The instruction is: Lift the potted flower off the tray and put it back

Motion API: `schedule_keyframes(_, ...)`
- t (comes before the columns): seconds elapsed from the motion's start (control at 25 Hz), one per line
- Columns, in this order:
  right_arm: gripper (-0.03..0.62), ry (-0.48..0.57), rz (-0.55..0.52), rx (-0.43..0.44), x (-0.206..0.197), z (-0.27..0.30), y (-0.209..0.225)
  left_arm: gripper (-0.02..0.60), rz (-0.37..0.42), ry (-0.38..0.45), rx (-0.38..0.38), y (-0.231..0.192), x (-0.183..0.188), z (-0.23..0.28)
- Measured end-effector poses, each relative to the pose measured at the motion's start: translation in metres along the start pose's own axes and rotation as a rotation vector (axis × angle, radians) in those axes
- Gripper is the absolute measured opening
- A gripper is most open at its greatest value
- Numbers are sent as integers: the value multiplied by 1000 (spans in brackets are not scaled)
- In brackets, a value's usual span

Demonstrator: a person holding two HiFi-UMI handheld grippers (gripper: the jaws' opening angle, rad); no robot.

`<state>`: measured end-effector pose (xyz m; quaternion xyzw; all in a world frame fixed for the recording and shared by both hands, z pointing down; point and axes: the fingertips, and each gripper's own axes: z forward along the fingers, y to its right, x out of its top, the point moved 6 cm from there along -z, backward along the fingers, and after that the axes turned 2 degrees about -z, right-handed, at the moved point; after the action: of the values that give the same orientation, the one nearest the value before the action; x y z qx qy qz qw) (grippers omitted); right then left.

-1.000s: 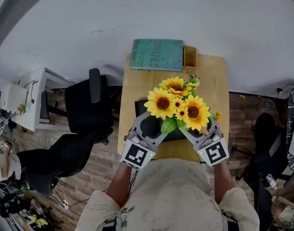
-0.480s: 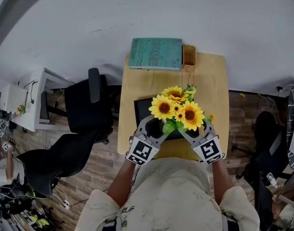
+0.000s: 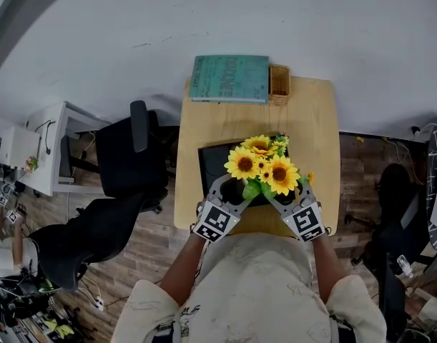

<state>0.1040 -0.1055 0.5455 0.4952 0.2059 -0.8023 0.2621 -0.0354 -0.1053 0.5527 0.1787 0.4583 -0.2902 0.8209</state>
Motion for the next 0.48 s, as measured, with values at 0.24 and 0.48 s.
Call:
schedule_keyframes(0.24, 325, -34, -2, -1, -14, 4, -3, 264, -23, -42, -4, 5, -12, 8)
schedule_keyframes(0.48, 325, -60, -5, -11, -27, 9, -5, 264, -20, -79, 2, 7, -24, 17)
